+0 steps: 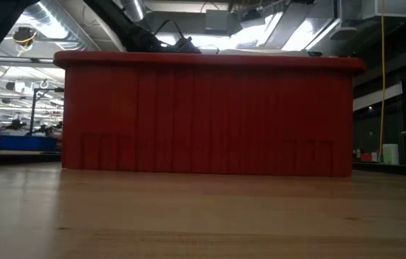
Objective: Pick and place slides into bin
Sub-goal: Put the top black slide into the red bin
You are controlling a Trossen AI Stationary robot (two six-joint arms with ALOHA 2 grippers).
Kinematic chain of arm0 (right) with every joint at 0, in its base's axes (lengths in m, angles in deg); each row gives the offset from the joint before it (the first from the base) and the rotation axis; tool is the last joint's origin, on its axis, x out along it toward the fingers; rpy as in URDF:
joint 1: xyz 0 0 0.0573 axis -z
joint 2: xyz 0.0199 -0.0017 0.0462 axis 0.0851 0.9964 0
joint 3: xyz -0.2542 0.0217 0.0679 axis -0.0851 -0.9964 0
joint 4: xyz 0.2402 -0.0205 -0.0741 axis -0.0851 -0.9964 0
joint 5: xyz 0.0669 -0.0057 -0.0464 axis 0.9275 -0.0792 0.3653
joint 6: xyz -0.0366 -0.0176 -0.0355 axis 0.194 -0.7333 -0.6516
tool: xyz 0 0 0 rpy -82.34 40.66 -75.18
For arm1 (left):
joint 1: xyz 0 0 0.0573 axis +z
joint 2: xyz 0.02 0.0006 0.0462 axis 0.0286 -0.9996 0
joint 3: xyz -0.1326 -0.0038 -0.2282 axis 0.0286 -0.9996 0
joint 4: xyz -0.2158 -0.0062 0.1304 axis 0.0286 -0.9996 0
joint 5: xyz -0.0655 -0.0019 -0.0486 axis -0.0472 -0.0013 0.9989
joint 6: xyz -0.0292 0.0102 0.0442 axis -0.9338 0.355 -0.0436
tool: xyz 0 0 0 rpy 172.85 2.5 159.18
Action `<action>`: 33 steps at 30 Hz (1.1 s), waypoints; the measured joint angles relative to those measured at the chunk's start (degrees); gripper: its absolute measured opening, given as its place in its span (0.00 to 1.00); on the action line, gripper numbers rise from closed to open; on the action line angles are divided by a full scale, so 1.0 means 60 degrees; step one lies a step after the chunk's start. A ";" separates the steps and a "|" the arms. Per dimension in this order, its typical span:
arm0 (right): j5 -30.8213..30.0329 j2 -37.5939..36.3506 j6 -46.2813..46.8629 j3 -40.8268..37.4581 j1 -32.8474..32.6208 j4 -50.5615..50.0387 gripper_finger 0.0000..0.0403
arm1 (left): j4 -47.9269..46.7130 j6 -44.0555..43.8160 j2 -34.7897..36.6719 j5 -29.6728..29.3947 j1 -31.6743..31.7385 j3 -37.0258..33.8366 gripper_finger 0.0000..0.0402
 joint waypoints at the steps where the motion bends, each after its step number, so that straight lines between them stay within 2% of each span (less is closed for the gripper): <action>1: 0.0000 0.0000 0.0005 0.0000 0.0000 0.0004 0.01 | 0.0267 0.0010 0.0000 0.0006 0.0000 -0.0057 0.01; 6: 0.0000 0.0000 0.0034 0.0000 0.0000 0.0063 0.02 | 0.0628 0.0471 0.0007 0.0056 0.0000 -0.0198 0.01; 33: 0.0000 0.0000 0.0035 0.0000 -0.0004 0.0260 0.01 | 0.0268 0.0354 -0.0197 0.0255 0.0109 -0.0206 0.02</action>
